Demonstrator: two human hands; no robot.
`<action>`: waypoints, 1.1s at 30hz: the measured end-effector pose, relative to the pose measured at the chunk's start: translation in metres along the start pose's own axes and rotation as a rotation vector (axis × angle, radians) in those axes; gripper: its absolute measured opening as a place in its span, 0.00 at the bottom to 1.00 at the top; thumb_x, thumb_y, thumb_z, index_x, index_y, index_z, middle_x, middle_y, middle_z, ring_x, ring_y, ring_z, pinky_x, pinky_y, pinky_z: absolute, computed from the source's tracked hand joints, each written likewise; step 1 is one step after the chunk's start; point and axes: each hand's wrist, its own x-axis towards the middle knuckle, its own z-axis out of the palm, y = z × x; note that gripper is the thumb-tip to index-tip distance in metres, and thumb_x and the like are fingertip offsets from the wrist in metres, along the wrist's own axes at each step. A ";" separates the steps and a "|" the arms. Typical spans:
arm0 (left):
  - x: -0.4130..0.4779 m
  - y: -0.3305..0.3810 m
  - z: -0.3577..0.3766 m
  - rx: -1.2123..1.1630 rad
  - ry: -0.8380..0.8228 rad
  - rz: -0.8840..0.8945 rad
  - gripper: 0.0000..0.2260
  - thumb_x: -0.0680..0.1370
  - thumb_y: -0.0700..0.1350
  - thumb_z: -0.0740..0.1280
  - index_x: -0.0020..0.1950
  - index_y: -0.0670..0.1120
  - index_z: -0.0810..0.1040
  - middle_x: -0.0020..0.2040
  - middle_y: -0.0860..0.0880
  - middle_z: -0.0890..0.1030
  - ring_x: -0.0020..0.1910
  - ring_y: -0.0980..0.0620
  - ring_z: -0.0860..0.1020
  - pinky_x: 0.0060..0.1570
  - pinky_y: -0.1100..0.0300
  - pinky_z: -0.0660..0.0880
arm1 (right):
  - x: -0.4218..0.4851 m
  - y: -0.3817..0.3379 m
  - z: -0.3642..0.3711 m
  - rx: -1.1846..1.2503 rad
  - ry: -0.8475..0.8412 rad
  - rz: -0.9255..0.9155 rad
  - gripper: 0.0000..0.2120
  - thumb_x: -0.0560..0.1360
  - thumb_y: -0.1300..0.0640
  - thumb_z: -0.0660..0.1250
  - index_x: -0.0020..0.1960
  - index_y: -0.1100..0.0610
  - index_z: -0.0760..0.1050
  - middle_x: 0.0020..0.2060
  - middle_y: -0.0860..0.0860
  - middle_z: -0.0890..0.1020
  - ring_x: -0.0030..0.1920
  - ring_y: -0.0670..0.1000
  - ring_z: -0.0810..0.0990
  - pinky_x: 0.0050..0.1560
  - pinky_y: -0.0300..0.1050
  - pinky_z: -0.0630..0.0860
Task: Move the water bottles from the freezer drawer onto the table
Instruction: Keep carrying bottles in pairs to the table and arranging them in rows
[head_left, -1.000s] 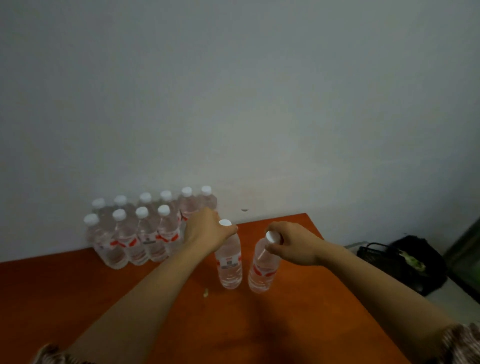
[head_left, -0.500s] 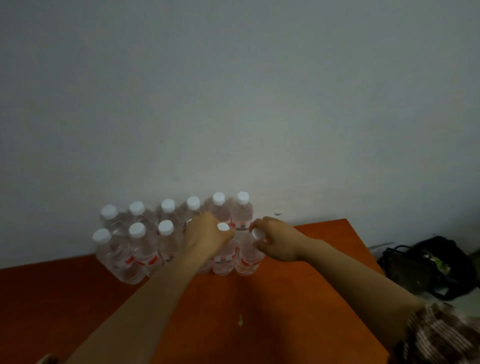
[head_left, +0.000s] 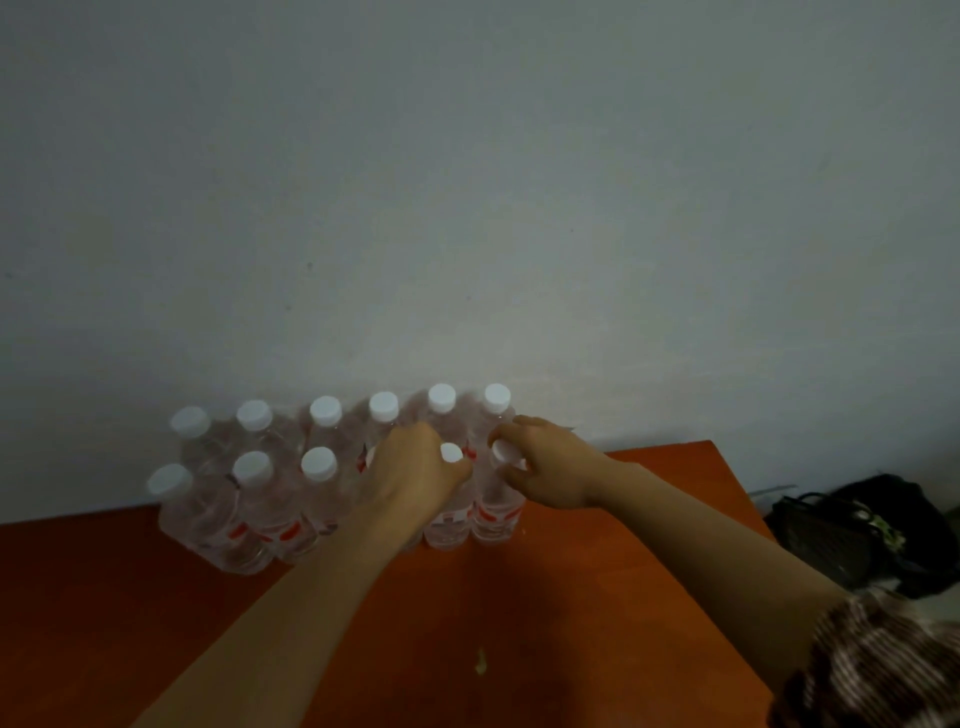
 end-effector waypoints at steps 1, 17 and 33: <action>0.002 0.000 0.001 0.016 0.003 0.004 0.12 0.69 0.46 0.69 0.27 0.48 0.71 0.24 0.52 0.72 0.24 0.57 0.70 0.22 0.64 0.59 | 0.002 0.000 0.000 -0.007 0.005 0.000 0.17 0.77 0.55 0.62 0.64 0.56 0.69 0.58 0.59 0.75 0.56 0.59 0.74 0.48 0.44 0.65; -0.016 0.012 -0.006 0.153 -0.027 0.096 0.13 0.78 0.50 0.63 0.56 0.41 0.78 0.46 0.47 0.81 0.45 0.49 0.80 0.40 0.61 0.71 | -0.026 -0.006 0.006 0.214 0.100 0.191 0.30 0.76 0.52 0.66 0.73 0.52 0.59 0.67 0.55 0.71 0.62 0.56 0.74 0.61 0.52 0.73; -0.181 0.196 0.080 0.296 -0.030 0.744 0.19 0.79 0.52 0.58 0.68 0.47 0.70 0.68 0.46 0.70 0.67 0.46 0.67 0.61 0.51 0.69 | -0.323 0.047 -0.007 0.040 0.408 0.611 0.27 0.76 0.46 0.64 0.71 0.54 0.62 0.66 0.53 0.71 0.65 0.54 0.70 0.63 0.52 0.70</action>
